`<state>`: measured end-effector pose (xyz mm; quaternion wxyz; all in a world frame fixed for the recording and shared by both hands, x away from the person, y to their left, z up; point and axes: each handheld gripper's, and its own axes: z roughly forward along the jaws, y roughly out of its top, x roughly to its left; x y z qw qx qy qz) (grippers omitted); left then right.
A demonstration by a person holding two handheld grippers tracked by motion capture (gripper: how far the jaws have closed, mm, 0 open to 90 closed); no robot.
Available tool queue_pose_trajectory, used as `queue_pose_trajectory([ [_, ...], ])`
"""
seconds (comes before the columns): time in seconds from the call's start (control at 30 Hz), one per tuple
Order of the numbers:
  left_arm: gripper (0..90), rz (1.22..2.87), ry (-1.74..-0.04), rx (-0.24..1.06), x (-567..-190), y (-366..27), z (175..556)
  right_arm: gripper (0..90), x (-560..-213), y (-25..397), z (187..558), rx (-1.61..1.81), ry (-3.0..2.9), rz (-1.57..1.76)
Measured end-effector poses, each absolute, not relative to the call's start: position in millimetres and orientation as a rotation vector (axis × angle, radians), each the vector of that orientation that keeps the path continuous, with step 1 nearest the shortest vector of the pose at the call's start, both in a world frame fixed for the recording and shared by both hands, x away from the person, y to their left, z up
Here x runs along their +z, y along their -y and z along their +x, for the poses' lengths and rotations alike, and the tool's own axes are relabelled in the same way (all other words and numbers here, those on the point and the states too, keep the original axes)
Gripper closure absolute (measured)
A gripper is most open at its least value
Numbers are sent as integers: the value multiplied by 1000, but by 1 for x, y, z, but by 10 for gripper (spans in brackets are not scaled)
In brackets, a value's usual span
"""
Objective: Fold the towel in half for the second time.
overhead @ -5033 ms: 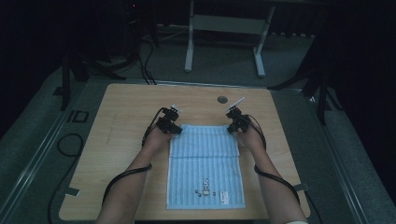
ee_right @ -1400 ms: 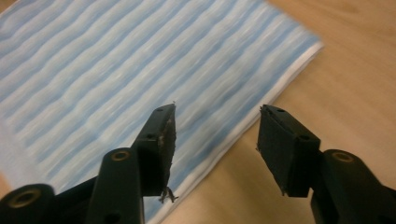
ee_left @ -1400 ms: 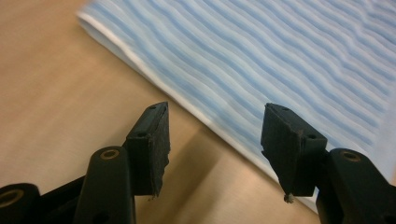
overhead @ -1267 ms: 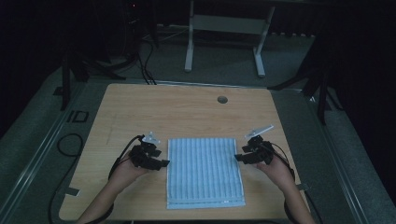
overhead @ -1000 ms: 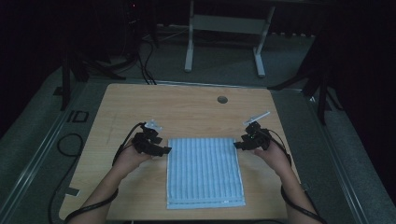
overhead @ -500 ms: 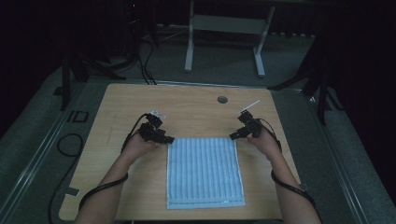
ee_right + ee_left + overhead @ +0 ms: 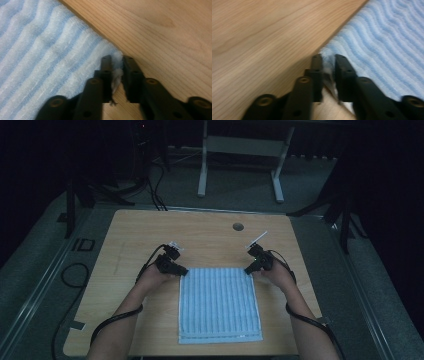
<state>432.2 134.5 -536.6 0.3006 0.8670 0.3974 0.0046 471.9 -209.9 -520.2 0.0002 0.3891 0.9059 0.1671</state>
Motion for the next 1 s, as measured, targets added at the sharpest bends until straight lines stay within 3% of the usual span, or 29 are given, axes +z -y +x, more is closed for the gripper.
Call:
queue_pose_trajectory([
  [0.1, 867, 2280, -1062, 66, -530, -133, 433, 861, -517, 208, 471, 519, -2817, 1192],
  [0.43, 872, 2172, -1014, 149, -487, -140, 426, 868, -484, 216, 469, 624, -2731, 1156],
  [0.7, 871, 2137, -922, 171, -461, -151, 385, 867, -435, 225, 417, 772, -2670, 975],
  [1.0, 869, 2168, -798, 177, -456, -154, 318, 867, -425, 233, 345, 875, -2641, 866],
])
